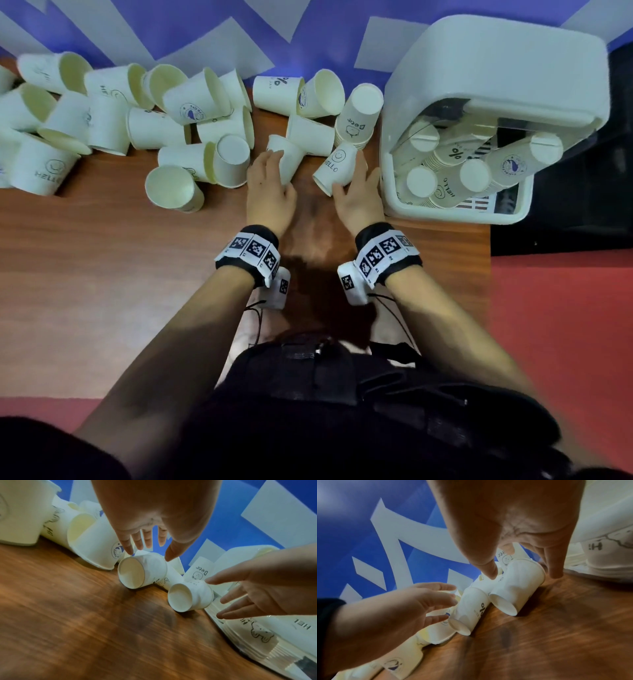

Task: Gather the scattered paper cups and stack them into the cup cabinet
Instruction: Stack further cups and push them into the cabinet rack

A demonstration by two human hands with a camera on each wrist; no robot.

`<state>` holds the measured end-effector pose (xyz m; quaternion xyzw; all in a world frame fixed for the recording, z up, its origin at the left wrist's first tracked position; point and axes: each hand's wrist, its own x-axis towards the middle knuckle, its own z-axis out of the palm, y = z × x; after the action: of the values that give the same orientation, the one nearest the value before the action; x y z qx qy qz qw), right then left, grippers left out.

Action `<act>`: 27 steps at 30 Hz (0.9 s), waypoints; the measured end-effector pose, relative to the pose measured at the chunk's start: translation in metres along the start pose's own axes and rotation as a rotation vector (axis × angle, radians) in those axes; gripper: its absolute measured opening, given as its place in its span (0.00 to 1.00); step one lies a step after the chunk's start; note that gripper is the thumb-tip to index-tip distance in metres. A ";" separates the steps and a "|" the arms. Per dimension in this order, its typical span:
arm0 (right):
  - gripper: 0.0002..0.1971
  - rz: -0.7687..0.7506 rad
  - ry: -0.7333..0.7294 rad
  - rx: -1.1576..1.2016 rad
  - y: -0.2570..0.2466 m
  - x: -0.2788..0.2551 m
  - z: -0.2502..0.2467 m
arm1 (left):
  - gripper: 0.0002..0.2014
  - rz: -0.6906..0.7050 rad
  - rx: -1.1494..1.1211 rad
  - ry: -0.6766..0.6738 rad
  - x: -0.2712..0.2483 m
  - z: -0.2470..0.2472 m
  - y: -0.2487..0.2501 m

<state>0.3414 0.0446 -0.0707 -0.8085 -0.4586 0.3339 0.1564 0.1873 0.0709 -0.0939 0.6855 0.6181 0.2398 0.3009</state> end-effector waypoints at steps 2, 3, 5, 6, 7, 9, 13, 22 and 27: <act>0.34 0.036 -0.018 -0.036 -0.004 0.010 0.001 | 0.30 -0.016 0.010 -0.062 0.007 0.005 -0.003; 0.35 0.043 -0.018 -0.042 -0.007 0.014 0.003 | 0.31 -0.028 0.019 -0.092 0.010 0.007 -0.005; 0.35 0.041 0.009 -0.041 -0.011 0.022 0.008 | 0.32 -0.050 0.015 -0.128 0.014 0.010 -0.010; 0.36 0.040 0.026 -0.042 -0.013 0.025 0.011 | 0.33 -0.063 -0.003 -0.135 0.015 0.011 -0.013; 0.37 0.043 0.037 -0.045 -0.015 0.027 0.013 | 0.33 -0.079 -0.026 -0.139 0.016 0.013 -0.015; 0.38 0.043 0.042 -0.061 -0.017 0.028 0.016 | 0.35 -0.114 -0.075 -0.147 0.017 0.015 -0.018; 0.39 0.026 0.007 -0.087 -0.013 0.024 0.023 | 0.37 -0.184 -0.167 -0.133 0.018 0.016 -0.025; 0.43 0.001 -0.008 0.205 -0.001 0.001 0.011 | 0.38 -0.311 -0.378 0.017 -0.004 0.002 -0.021; 0.35 0.011 0.063 0.280 -0.002 -0.018 -0.019 | 0.33 -0.223 -0.376 0.119 -0.024 -0.011 -0.010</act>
<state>0.3466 0.0310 -0.0489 -0.7915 -0.3979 0.3698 0.2800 0.1697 0.0493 -0.0916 0.5294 0.6513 0.3560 0.4109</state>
